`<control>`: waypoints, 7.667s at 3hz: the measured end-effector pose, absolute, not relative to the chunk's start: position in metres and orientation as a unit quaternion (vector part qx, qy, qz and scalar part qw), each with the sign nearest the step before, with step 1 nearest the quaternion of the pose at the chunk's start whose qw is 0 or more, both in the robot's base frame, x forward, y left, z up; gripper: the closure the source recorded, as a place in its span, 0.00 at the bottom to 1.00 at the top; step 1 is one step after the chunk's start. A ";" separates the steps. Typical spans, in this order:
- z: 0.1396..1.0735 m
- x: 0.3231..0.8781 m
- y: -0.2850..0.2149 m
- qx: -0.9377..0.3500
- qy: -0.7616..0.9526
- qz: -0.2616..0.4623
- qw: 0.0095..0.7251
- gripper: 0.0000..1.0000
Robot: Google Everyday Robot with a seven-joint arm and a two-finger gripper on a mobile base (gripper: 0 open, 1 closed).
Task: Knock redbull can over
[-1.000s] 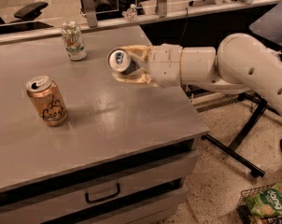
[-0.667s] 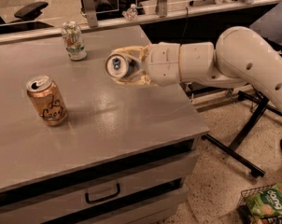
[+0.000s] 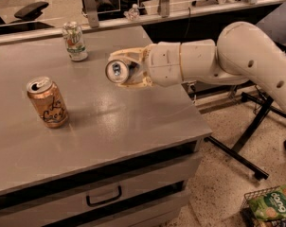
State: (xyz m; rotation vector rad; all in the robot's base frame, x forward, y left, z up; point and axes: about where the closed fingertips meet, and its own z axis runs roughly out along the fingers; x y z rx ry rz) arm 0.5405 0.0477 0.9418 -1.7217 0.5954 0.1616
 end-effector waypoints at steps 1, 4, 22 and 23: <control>0.942 0.541 0.052 -0.756 0.248 0.071 0.602 1.00; 0.924 0.583 0.040 -0.914 0.198 0.013 0.354 1.00; 0.991 0.527 -0.068 -0.820 0.421 -0.277 0.270 0.00; 0.992 0.527 -0.067 -0.821 0.421 -0.277 0.270 0.00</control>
Offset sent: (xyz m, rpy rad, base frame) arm 0.0295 -0.0082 -0.0329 -0.6575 0.0212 0.3006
